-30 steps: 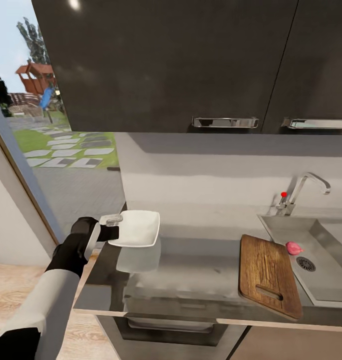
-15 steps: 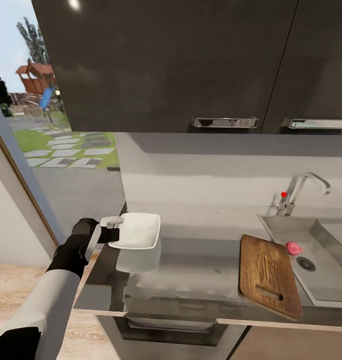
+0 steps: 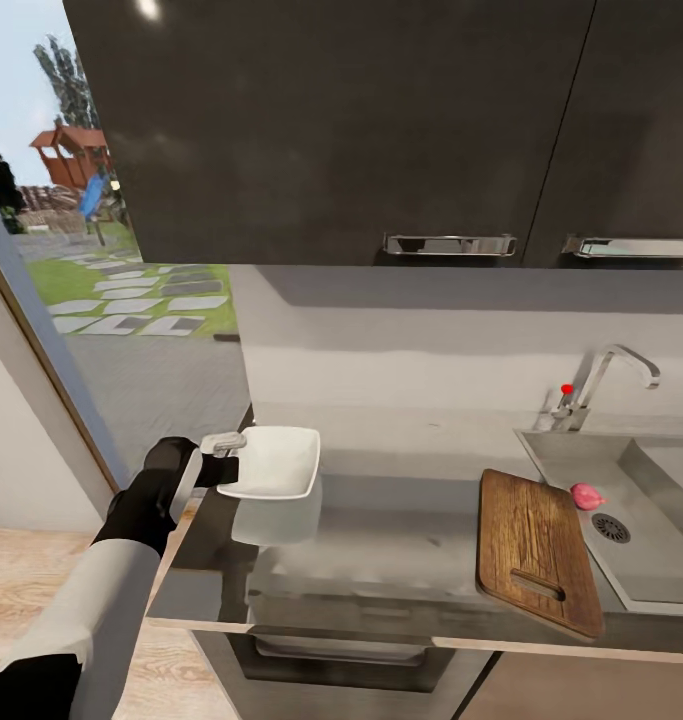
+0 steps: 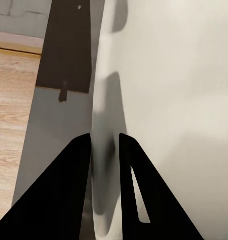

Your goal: In the kitchen, take the Vidalia onion out of the sink, dice it on the chopping board with the paring knife, put the diced onion into the bowl on the countertop, then place both the paring knife and the chopping board into the sink.

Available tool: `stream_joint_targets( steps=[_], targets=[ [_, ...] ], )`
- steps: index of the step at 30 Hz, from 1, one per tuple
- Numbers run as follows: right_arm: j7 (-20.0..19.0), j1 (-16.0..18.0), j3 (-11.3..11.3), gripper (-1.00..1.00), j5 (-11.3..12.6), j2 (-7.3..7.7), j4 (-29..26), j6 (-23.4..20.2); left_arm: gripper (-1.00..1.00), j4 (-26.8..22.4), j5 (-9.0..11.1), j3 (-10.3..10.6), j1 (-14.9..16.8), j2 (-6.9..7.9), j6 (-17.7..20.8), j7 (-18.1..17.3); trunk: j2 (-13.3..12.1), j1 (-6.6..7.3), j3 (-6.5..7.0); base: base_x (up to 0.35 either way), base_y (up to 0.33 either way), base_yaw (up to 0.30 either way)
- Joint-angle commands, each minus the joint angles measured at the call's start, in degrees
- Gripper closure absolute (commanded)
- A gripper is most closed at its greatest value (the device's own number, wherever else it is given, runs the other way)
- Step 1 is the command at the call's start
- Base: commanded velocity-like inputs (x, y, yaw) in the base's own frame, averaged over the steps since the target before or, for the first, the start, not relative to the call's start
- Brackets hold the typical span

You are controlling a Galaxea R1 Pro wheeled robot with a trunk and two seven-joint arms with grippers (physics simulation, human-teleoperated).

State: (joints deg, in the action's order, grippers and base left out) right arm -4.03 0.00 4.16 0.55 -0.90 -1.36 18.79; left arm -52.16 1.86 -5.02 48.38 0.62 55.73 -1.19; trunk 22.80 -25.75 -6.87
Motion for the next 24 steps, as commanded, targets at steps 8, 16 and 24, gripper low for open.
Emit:
stream_joint_targets(
  steps=[8, 16, 24],
  targets=[
    [-0.30, 0.00, 0.49, -1.00, 0.07, -0.06, -0.04, 0.11, 1.00, -0.07, 0.19, -0.07, 0.05, 0.02, 0.26, -0.04, 0.12, -0.03, -0.11, 0.000, 0.000, 0.000],
    [-0.31, 0.00, 0.50, -1.00, 0.07, -0.06, -0.04, 0.11, 1.00, -0.10, 0.16, -0.07, 0.05, 0.08, 0.18, 0.01, 0.12, -0.03, -0.11, 0.000, 0.000, 0.000],
    [-0.32, 0.00, 0.49, -1.00, 0.07, -0.06, -0.04, 0.11, -1.00, -0.16, 0.16, -0.07, 0.05, 0.08, 0.17, 0.04, 0.12, -0.03, -0.11, 0.000, 0.000, 0.000]
  ],
)
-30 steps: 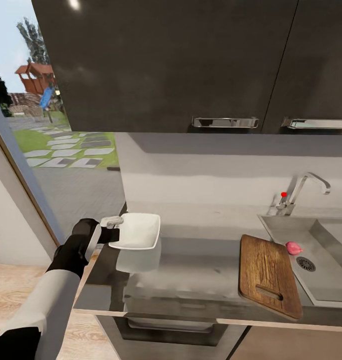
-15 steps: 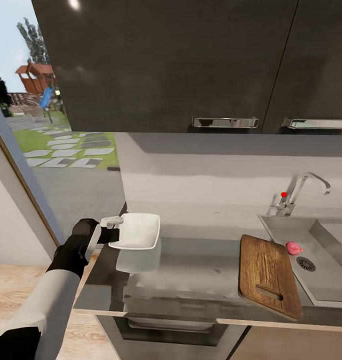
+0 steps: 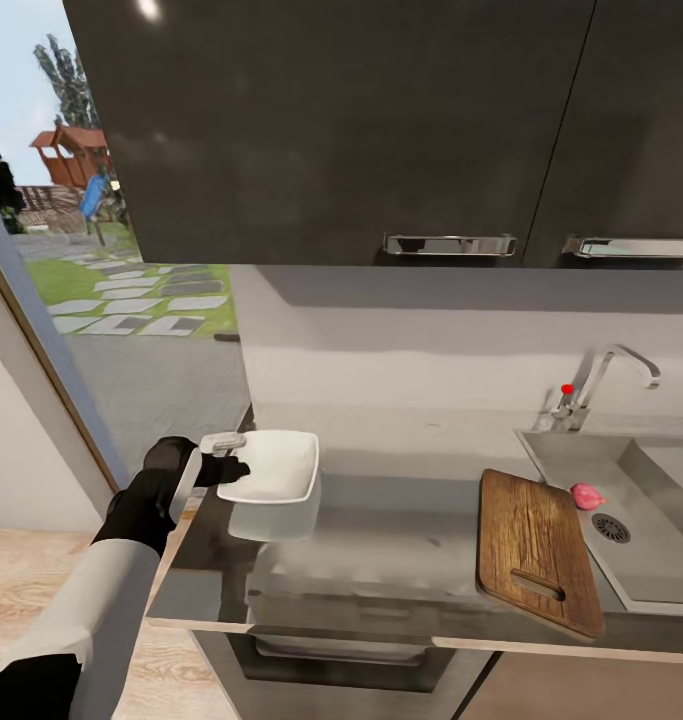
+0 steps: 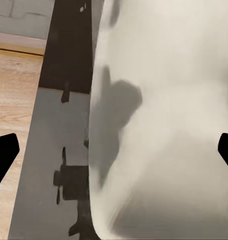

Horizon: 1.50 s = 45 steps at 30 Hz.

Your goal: In the kitchen, take the Vidalia onion out of the sink, dice it on the chopping board with the paring knife, put the diced onion into the bowl on the countertop, then place both the paring knife and the chopping board into the sink.

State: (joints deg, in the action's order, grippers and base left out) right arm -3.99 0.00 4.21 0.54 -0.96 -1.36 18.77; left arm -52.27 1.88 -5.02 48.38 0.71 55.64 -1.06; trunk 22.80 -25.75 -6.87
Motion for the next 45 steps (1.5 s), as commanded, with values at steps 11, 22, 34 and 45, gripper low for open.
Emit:
stream_joint_targets(
  steps=[11, 22, 34, 45],
  targets=[
    [-0.37, 0.00, 0.45, -1.00, 0.07, 0.00, -0.04, 0.13, -1.00, -0.16, 0.15, -0.08, 0.04, 0.00, 0.26, -0.09, 0.11, -0.03, -0.11, 0.000, 0.000, 0.000],
    [-0.39, 0.00, 0.45, -1.00, 0.07, -0.09, -0.04, 0.13, -1.00, -6.51, 0.19, -0.26, 0.04, 0.20, 0.75, -0.02, 0.11, -0.03, -0.11, 0.000, 0.000, 0.000],
    [-0.40, 0.00, 0.53, -1.00, 0.03, -0.13, -0.05, 0.13, -1.00, -14.66, 0.23, -0.08, -0.19, 0.43, 1.91, 0.09, 0.11, -0.03, -0.11, 0.000, 0.000, 0.000],
    [-0.48, 0.00, 0.48, -1.00, -0.05, 0.11, -0.20, 0.29, -1.00, -14.86, 0.23, 0.00, -0.27, 0.38, 1.89, 0.09, 0.11, -0.03, -0.11, 0.000, 0.000, 0.000]
  ],
)
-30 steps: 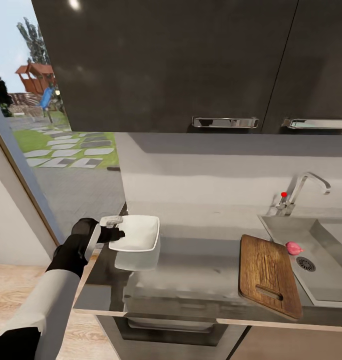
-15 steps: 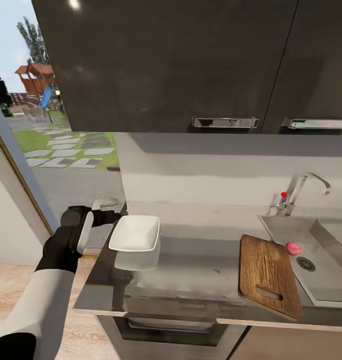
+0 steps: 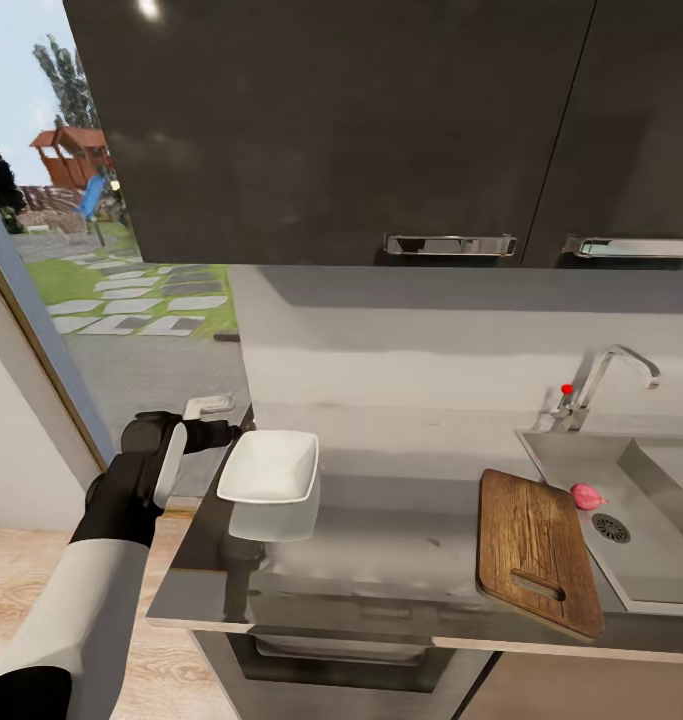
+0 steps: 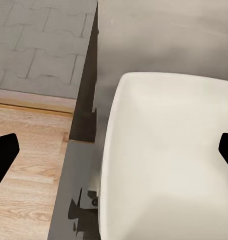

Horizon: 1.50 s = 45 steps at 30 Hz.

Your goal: In the kitchen, take the Vidalia onion out of the sink, dice it on the chopping board with the paring knife, put the diced onion into the bowl on the countertop, then place both the paring knife and the chopping board into the sink.

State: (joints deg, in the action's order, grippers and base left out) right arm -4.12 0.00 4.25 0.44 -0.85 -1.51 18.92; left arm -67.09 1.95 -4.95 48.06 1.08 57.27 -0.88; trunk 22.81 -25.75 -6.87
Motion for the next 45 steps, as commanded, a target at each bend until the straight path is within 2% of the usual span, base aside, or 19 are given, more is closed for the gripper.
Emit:
stream_joint_targets(
  steps=[1, 17, 25, 33, 45],
  targets=[
    [-0.36, 0.00, 0.44, -1.00, 0.04, 0.01, -0.07, 0.15, -1.00, -0.04, 0.16, -0.06, 0.04, -0.01, 0.26, -0.09, 0.11, -0.03, -0.11, 0.000, 0.000, 0.000],
    [-0.40, 0.00, 0.53, -1.00, 0.04, 0.05, -0.93, 0.42, -1.00, -0.06, 0.16, 0.03, 0.01, -0.14, 0.26, -0.09, 0.11, -0.03, -0.11, 0.000, 0.000, 0.000],
    [-0.45, 0.00, 0.47, -1.00, 0.18, -0.43, -0.95, 0.45, -1.00, -0.17, 0.16, 0.03, 0.01, -0.20, 0.28, -0.09, 0.11, -0.03, -0.11, 0.000, 0.000, 0.000],
    [-0.44, 0.00, 0.47, -1.00, -0.05, 0.23, -1.45, 0.54, -1.00, -0.28, 0.16, 0.03, 0.01, -0.21, 0.29, -0.09, 0.11, -0.03, -0.11, 0.000, 0.000, 0.000],
    [-0.45, 0.00, 0.50, -1.00, 0.05, -0.12, -1.82, 0.51, -1.00, -0.34, 0.16, 0.03, 0.01, -0.14, 0.29, -0.09, 0.11, -0.03, -0.11, 0.000, 0.000, 0.000]
  ],
)
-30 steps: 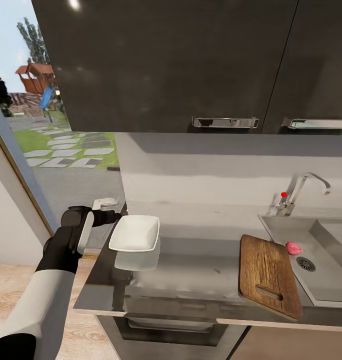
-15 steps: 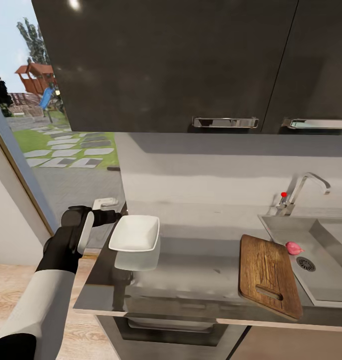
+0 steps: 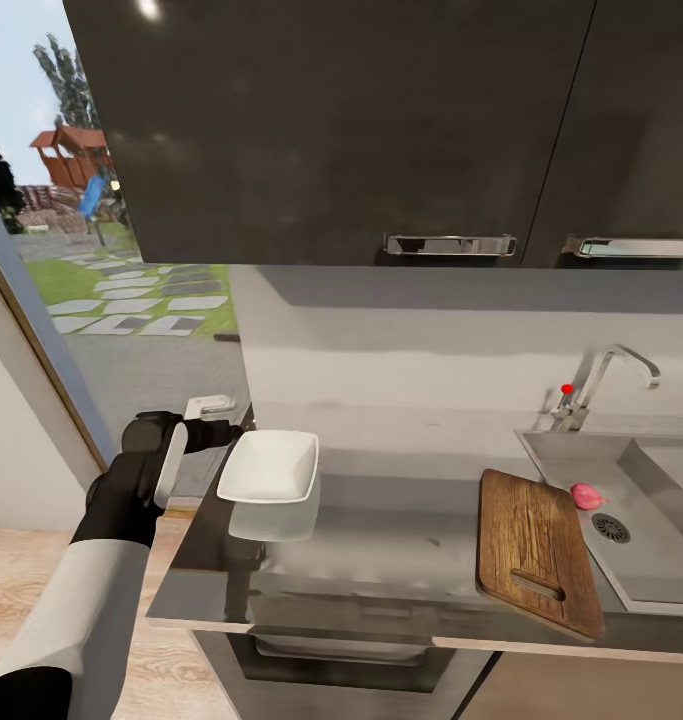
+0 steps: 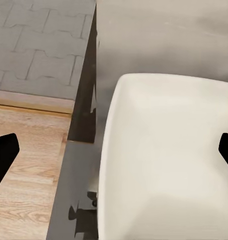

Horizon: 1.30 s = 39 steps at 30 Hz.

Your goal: In the kitchen, take the Vidalia onion out of the sink, dice it on the chopping board with the paring knife, put the diced onion into the bowl on the countertop, then place both the paring knife and the chopping board into the sink.

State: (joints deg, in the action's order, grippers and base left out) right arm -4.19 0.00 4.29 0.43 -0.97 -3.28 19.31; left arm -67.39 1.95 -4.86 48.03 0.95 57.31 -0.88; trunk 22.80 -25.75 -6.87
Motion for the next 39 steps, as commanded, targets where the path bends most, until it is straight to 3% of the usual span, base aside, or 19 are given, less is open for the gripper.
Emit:
stream_joint_targets(
  steps=[1, 14, 24, 29, 32, 39],
  targets=[
    [-0.38, 0.00, 0.45, -1.00, 0.04, -0.01, -0.05, 0.12, -1.00, -0.04, 0.16, -0.06, 0.05, 0.00, 0.26, -0.09, 0.11, -0.03, -0.11, 0.000, 0.000, 0.000],
    [-0.63, 0.00, 0.53, -1.00, 0.22, -0.01, -0.71, 0.17, -1.00, -0.18, 0.16, -0.06, 0.05, 0.02, 0.26, -0.09, 0.11, -0.03, -0.11, 0.000, 0.000, 0.000],
    [-0.40, 0.00, 0.58, -1.00, 0.18, 0.12, -10.23, 0.73, -1.00, -0.26, 0.16, -0.06, 0.05, 0.02, 0.26, -0.09, 0.11, -0.03, -0.11, 0.000, 0.000, 0.000],
    [-0.32, 0.00, 0.55, -1.00, 0.12, 0.03, -13.78, 5.19, -1.00, -0.69, 0.16, -0.06, 0.05, 0.00, 0.26, -0.09, 0.11, -0.03, -0.11, 0.000, 0.000, 0.000],
    [-0.30, 0.00, 0.54, -1.00, 0.08, -0.01, -14.86, 9.98, -1.00, -1.09, 0.16, -0.06, 0.05, -0.05, 0.26, -0.09, 0.11, -0.03, -0.11, 0.000, 0.000, 0.000],
    [-0.22, 0.00, 0.52, -1.00, 0.00, -0.01, -14.95, 12.52, -1.00, -1.25, 0.16, -0.06, 0.05, -0.07, 0.26, -0.09, 0.11, -0.03, -0.11, 0.000, 0.000, 0.000]
  ],
)
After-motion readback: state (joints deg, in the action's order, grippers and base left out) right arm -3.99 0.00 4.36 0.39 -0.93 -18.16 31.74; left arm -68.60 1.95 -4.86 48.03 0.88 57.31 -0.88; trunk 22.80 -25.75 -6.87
